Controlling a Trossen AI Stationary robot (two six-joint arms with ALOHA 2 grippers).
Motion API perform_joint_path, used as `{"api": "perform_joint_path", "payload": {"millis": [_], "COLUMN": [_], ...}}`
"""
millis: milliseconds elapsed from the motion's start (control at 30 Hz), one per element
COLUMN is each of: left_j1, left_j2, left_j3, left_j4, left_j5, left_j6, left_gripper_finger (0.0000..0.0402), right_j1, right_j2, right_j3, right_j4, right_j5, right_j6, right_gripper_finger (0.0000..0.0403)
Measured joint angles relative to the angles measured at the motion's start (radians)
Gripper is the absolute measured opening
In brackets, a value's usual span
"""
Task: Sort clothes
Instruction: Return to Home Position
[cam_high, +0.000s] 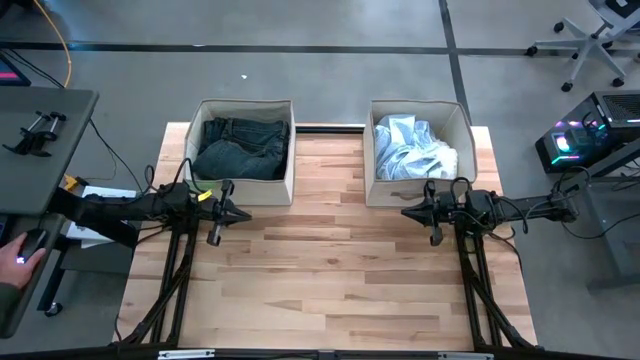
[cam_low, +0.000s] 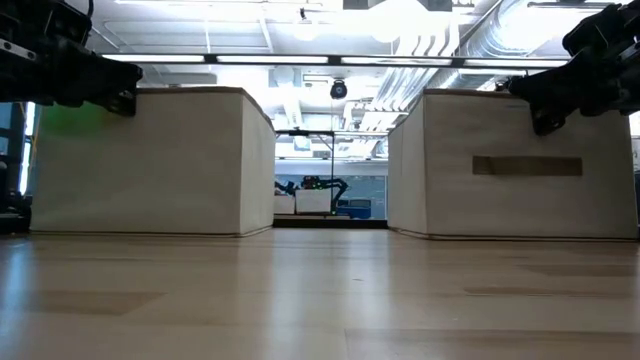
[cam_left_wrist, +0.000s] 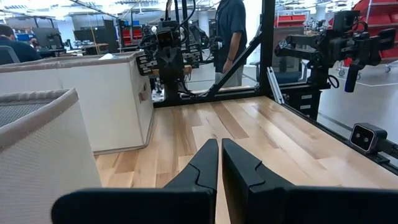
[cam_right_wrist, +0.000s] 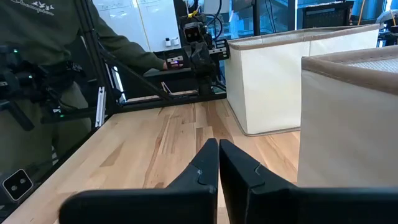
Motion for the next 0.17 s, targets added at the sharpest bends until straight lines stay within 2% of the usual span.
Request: {"api": "perform_joint_path", "payload": {"millis": [167], "left_j1": [0.0], "left_j2": [0.0], "left_j3": [0.0], "left_j4": [0.0], "left_j5": [0.0], "left_j6": [0.0], "left_gripper_finger": [0.0], "right_j1": [0.0], "right_j2": [0.0], "right_j3": [0.0], "right_j4": [0.0], "right_j5": [0.0], "right_j6": [0.0], "right_gripper_finger": [0.0]}}
